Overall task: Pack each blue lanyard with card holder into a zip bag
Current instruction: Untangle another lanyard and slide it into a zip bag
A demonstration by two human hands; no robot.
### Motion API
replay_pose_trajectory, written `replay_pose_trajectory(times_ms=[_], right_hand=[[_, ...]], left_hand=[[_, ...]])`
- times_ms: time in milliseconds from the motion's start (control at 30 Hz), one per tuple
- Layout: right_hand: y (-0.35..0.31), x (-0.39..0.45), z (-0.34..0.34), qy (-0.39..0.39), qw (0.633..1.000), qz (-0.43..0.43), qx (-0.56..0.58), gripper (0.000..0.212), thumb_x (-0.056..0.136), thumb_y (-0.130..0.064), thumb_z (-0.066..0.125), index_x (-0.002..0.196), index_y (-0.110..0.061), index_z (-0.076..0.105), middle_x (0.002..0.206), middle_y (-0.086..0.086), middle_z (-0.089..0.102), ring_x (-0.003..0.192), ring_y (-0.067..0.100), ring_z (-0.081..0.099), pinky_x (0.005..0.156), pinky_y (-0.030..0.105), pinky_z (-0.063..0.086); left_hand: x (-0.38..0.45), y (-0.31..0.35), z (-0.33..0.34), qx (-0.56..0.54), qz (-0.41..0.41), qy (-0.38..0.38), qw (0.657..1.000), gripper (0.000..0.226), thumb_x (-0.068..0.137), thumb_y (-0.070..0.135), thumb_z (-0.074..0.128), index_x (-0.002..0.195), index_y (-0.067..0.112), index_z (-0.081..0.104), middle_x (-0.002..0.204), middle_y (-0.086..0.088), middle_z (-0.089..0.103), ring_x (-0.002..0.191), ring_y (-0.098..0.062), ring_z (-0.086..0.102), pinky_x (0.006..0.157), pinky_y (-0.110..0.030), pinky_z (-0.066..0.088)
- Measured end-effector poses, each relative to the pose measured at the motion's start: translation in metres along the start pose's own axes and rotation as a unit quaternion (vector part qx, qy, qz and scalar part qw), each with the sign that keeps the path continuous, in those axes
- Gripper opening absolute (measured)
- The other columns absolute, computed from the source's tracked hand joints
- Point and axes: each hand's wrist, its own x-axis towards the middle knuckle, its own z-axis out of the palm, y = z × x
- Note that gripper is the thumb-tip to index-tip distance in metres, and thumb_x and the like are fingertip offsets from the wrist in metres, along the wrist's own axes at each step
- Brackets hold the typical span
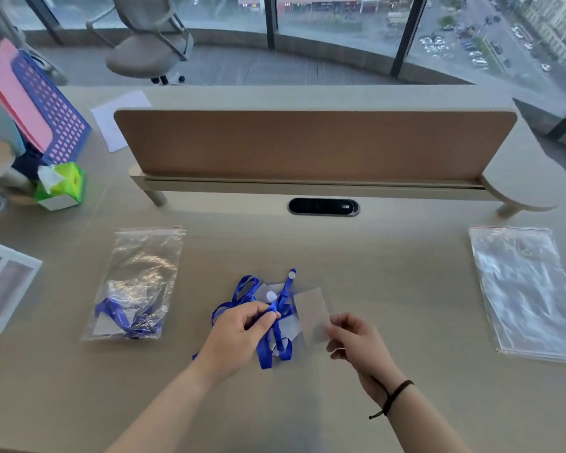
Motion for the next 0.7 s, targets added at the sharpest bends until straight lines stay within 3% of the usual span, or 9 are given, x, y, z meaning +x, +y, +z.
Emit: replay_pose_trajectory(times_ms=[67, 133, 167, 300, 400, 500, 567, 633, 700], right_hand=[[-0.011, -0.004, 0.001, -0.004, 1.000, -0.023, -0.013, 0.008, 0.090, -0.003, 0.061, 0.087, -0.007, 0.067, 0.074, 0.004, 0.069, 0.061, 0.017, 0.059, 0.060, 0.031, 0.047], [-0.022, -0.007, 0.000, -0.008, 0.999, -0.042, -0.024, 0.008, 0.091, -0.004, 0.063, 0.086, -0.009, 0.066, 0.069, 0.001, 0.068, 0.059, 0.016, 0.059, 0.059, 0.029, 0.046], [-0.026, -0.009, -0.001, -0.009, 0.998, -0.052, -0.032, 0.009, 0.091, -0.004, 0.063, 0.085, -0.010, 0.066, 0.068, 0.000, 0.068, 0.058, 0.015, 0.059, 0.058, 0.029, 0.046], [-0.043, -0.016, -0.003, -0.012, 0.992, -0.109, -0.067, 0.014, 0.092, -0.004, 0.060, 0.096, -0.017, 0.063, 0.072, 0.003, 0.069, 0.056, 0.010, 0.060, 0.058, 0.027, 0.046], [-0.053, -0.022, -0.005, 0.003, 0.983, -0.167, -0.074, 0.045, 0.093, 0.000, 0.054, 0.116, -0.039, 0.055, 0.076, 0.003, 0.067, 0.058, 0.009, 0.057, 0.058, 0.025, 0.048], [-0.062, -0.023, -0.008, 0.020, 0.962, -0.238, -0.136, 0.063, 0.091, 0.004, 0.047, 0.115, -0.054, 0.057, 0.083, 0.001, 0.062, 0.066, 0.011, 0.056, 0.067, 0.029, 0.051], [-0.070, -0.023, -0.008, 0.027, 0.938, -0.279, -0.203, 0.058, 0.087, 0.005, 0.046, 0.109, -0.044, 0.068, 0.091, -0.008, 0.063, 0.078, 0.006, 0.060, 0.077, 0.030, 0.054], [-0.080, -0.026, -0.007, 0.024, 0.915, -0.310, -0.257, 0.048, 0.085, -0.003, 0.051, 0.114, -0.035, 0.070, 0.094, -0.012, 0.061, 0.085, 0.005, 0.059, 0.080, 0.026, 0.051], [-0.088, -0.030, -0.006, -0.009, 0.898, -0.335, -0.285, 0.044, 0.083, -0.022, 0.062, 0.123, -0.040, 0.064, 0.096, -0.013, 0.057, 0.088, 0.006, 0.056, 0.078, 0.021, 0.048]], left_hand=[[-0.002, 0.011, 0.000, -0.013, 0.021, 0.012, 1.000, 0.022, 0.097, 0.016, 0.059, 0.080, 0.021, 0.071, 0.071, 0.002, 0.059, 0.075, -0.017, 0.058, 0.074, -0.031, 0.046], [-0.004, 0.026, 0.000, -0.058, 0.028, 0.017, 0.998, 0.024, 0.095, 0.011, 0.061, 0.078, 0.022, 0.074, 0.088, 0.010, 0.068, 0.089, -0.015, 0.065, 0.077, -0.025, 0.050], [-0.004, 0.034, 0.000, -0.089, 0.027, 0.015, 0.996, 0.021, 0.093, 0.013, 0.063, 0.078, 0.021, 0.075, 0.096, 0.010, 0.071, 0.086, -0.016, 0.065, 0.075, -0.025, 0.050], [-0.007, 0.062, -0.002, -0.202, 0.031, 0.010, 0.979, 0.022, 0.082, 0.019, 0.058, 0.079, 0.002, 0.071, 0.113, -0.019, 0.071, 0.081, -0.029, 0.052, 0.068, -0.034, 0.043], [-0.013, 0.086, -0.001, -0.249, 0.047, -0.019, 0.967, 0.029, 0.085, 0.017, 0.053, 0.079, -0.009, 0.065, 0.101, -0.038, 0.063, 0.095, -0.027, 0.065, 0.064, -0.032, 0.038], [-0.017, 0.113, 0.001, -0.232, 0.064, -0.014, 0.970, 0.039, 0.095, 0.026, 0.059, 0.084, -0.010, 0.070, 0.099, -0.026, 0.072, 0.099, -0.028, 0.068, 0.071, -0.031, 0.046], [-0.019, 0.130, 0.004, -0.192, 0.082, 0.012, 0.978, 0.039, 0.092, 0.035, 0.058, 0.087, 0.003, 0.078, 0.098, -0.020, 0.076, 0.093, -0.032, 0.068, 0.077, -0.039, 0.058], [-0.022, 0.147, 0.008, -0.119, 0.119, 0.034, 0.985, 0.029, 0.091, 0.038, 0.061, 0.087, 0.017, 0.082, 0.093, -0.025, 0.074, 0.087, -0.028, 0.066, 0.085, -0.054, 0.054], [-0.024, 0.162, 0.010, -0.082, 0.165, 0.041, 0.982, 0.021, 0.090, 0.025, 0.063, 0.086, 0.019, 0.082, 0.089, -0.010, 0.078, 0.089, -0.017, 0.072, 0.084, -0.039, 0.059]])
